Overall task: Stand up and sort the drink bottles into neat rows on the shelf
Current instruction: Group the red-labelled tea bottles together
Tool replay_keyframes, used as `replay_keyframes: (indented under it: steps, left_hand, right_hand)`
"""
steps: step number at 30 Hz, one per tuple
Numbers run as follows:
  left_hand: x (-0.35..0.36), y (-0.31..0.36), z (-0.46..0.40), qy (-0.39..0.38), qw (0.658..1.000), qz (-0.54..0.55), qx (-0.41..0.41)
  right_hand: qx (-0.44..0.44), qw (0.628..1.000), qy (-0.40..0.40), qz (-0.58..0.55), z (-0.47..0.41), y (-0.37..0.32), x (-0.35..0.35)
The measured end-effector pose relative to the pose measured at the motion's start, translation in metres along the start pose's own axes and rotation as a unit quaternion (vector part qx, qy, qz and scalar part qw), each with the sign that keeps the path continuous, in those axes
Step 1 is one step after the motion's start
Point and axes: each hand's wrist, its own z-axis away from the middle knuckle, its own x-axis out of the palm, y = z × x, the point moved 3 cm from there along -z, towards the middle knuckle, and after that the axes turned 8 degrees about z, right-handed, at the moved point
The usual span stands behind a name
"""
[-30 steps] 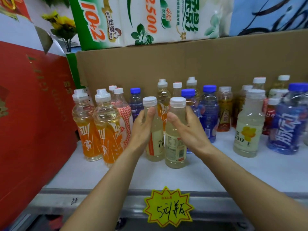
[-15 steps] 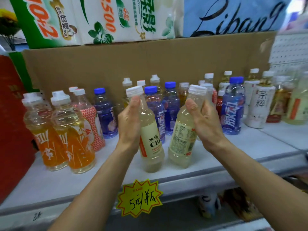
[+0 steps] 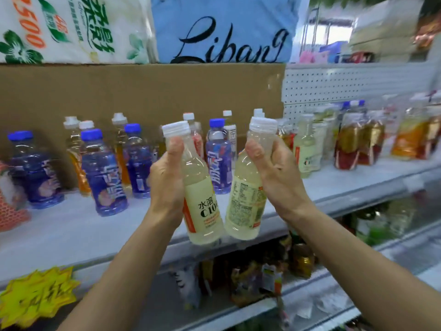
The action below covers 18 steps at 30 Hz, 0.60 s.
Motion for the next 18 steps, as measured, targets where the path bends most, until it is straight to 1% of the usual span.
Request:
replay_keyframes:
  steps: [3, 7, 9, 15, 18]
  left_hand:
    - [0.053, -0.023, 0.021, -0.013, 1.000, 0.017, -0.013]
    - [0.112, -0.053, 0.043, -0.036, 0.998, 0.009, -0.042]
    - [0.136, -0.064, 0.047, -0.041, 0.997, 0.004, -0.059]
    - [0.186, -0.090, 0.034, -0.061, 0.996, -0.028, -0.060]
    - [0.203, -0.102, 0.021, -0.066, 0.995, -0.019, -0.067]
  right_hand:
    - [0.012, 1.000, -0.013, 0.025, 0.004, 0.013, -0.057]
    - [0.027, 0.997, -0.028, 0.059, 0.010, 0.033, -0.125]
    - [0.040, 0.997, -0.027, 0.055, 0.011, 0.043, -0.154]
    - [0.067, 0.997, 0.001, 0.038, -0.004, 0.074, -0.222]
    - [0.070, 0.997, 0.018, 0.040, -0.018, 0.091, -0.247]
